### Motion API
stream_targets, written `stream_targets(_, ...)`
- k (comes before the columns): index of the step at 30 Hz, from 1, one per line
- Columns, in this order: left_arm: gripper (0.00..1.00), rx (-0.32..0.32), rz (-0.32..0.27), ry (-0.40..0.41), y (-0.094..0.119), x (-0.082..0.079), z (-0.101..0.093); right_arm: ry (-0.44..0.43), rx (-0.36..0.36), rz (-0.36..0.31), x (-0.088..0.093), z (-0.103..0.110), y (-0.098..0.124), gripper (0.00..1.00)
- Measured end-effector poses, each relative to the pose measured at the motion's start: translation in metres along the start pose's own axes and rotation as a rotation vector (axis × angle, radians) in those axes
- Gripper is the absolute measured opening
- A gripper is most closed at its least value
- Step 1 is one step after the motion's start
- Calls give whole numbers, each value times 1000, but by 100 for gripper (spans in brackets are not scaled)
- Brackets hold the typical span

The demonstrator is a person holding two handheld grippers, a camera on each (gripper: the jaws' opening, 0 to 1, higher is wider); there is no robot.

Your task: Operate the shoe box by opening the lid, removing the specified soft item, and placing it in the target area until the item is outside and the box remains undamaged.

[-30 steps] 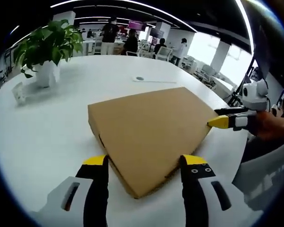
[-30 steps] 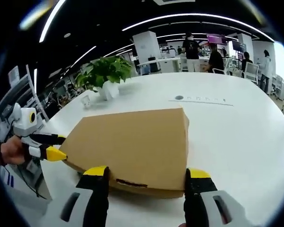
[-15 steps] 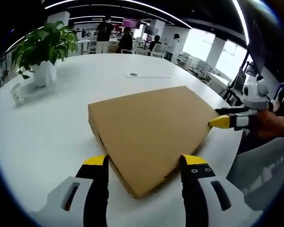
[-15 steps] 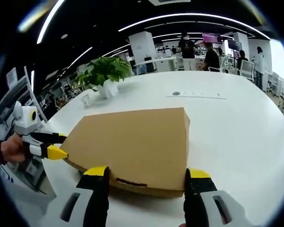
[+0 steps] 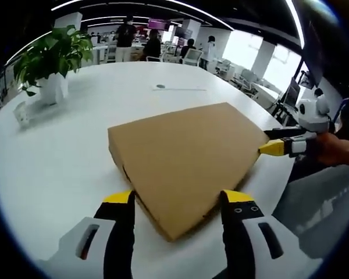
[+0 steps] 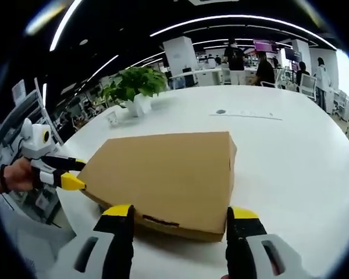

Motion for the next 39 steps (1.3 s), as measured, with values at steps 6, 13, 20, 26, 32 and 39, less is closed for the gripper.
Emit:
stream_targets(6,56,0,13,-62,6,3,-3,41,-45,-24,4,5,12,66)
stream_targets(13,59,5,35,-107,7,10,-9,166,-37,-4,13,6,14,65)
stream_targets(20,48,-29,31,-109,9,15,-4,117,98,-30,11,-13,17,36)
stream_targets(26,47,-42,23,-105,10,15,-6,104,84,-46,12,-11,17,35)
stream_targets(32,46,-52,17,-98,12,15,-8,96,85,-47,11,-11,17,34)
stream_targets(39,46,-55,2,-84,16,13,-10,84,75,-63,8,-11,19,34)
Point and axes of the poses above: the point that each gripper's makers call its tool centre point, and the gripper's own axes: y roughly backward along the fingers, z roughly to its left, x roughly out of its underside, the point moved 4 cm from there along y, roughly backward along the fingers, and after that the axes turned 2 degrees about x, right-handed, at the moved point
